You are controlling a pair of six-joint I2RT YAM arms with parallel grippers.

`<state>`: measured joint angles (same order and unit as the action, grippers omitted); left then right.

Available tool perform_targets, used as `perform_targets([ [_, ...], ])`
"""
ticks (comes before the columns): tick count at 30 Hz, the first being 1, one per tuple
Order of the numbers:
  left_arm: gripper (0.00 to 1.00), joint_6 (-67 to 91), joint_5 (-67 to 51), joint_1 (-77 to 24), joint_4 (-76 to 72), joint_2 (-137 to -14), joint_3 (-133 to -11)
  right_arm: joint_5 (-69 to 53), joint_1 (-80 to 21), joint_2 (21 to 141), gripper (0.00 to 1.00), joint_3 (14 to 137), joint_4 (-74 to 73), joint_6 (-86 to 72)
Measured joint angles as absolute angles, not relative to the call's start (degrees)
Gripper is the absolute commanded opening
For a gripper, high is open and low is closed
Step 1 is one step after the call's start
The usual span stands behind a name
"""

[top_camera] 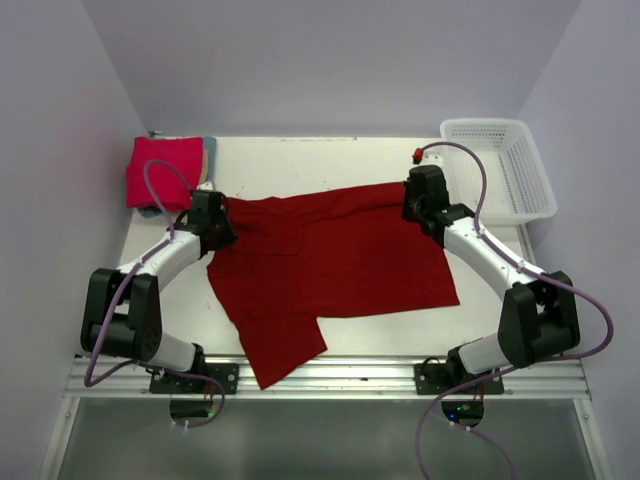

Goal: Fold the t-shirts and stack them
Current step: Fold the tshirt

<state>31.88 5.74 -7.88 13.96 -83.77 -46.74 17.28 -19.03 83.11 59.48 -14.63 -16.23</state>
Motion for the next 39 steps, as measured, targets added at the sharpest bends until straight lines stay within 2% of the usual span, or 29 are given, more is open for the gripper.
perform_targets([
  [11,0.11,31.90,6.11,-7.88,10.70,-91.94,-46.44,17.28,-19.03,83.11,0.17,59.46,-14.66,-16.23],
  [19,0.12,31.86,6.22,-7.88,9.41,-92.14,-46.39,17.28,-19.03,83.11,0.17,59.05,-14.83,-16.21],
  [22,0.06,31.86,6.22,-7.88,9.37,-92.14,-46.39,17.28,-19.03,83.11,0.17,59.05,-14.85,-16.21],
  [23,0.01,31.83,6.26,-7.88,9.32,-92.14,-46.35,17.28,-19.03,83.11,0.17,59.02,-14.83,-16.21],
  [39,0.00,31.73,6.13,-7.88,9.72,-89.97,-46.06,17.30,-19.03,83.11,0.17,59.00,-15.05,-16.21],
])
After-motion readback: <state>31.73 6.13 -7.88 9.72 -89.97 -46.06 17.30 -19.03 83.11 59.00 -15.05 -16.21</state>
